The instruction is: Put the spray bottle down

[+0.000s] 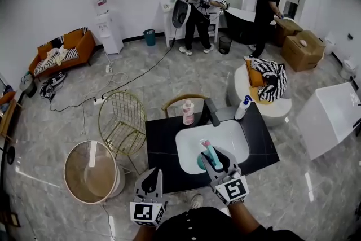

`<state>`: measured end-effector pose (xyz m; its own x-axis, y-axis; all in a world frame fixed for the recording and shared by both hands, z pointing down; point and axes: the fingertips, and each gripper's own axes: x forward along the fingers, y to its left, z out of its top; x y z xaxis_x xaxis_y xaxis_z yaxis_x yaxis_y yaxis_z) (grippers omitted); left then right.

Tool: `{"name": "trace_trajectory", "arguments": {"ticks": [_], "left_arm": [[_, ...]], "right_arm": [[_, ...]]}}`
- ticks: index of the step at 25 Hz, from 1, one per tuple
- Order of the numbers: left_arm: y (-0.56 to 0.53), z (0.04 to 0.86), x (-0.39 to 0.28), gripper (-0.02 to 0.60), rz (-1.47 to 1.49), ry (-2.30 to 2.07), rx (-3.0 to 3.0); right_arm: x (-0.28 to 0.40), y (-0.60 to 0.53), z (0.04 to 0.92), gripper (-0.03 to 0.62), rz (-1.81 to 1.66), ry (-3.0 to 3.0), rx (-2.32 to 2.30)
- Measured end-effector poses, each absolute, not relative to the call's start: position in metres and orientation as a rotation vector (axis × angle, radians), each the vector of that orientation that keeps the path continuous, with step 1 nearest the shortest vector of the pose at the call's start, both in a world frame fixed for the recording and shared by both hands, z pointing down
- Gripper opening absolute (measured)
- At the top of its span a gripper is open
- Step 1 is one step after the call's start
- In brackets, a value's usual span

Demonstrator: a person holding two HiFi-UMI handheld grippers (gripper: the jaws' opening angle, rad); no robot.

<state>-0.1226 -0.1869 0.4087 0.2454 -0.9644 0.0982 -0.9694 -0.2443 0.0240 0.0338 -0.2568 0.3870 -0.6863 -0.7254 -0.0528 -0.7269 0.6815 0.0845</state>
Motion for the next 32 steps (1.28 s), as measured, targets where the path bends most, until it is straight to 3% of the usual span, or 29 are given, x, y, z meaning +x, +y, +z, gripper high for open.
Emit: {"name": "trace_trajectory", "arguments": {"ticks": [20, 32], "left_arm": [[-0.235, 0.426, -0.152, 0.015, 0.169, -1.901, 2.317], [-0.217, 0.476, -0.166, 0.015, 0.239, -1.861, 2.179]], "right_arm": [[-0.034, -0.312, 0.434, 0.126, 0.062, 2.99, -1.058], [-0.085, -0.362, 0.511, 0.126, -0.037, 3.071, -1.032]]}}
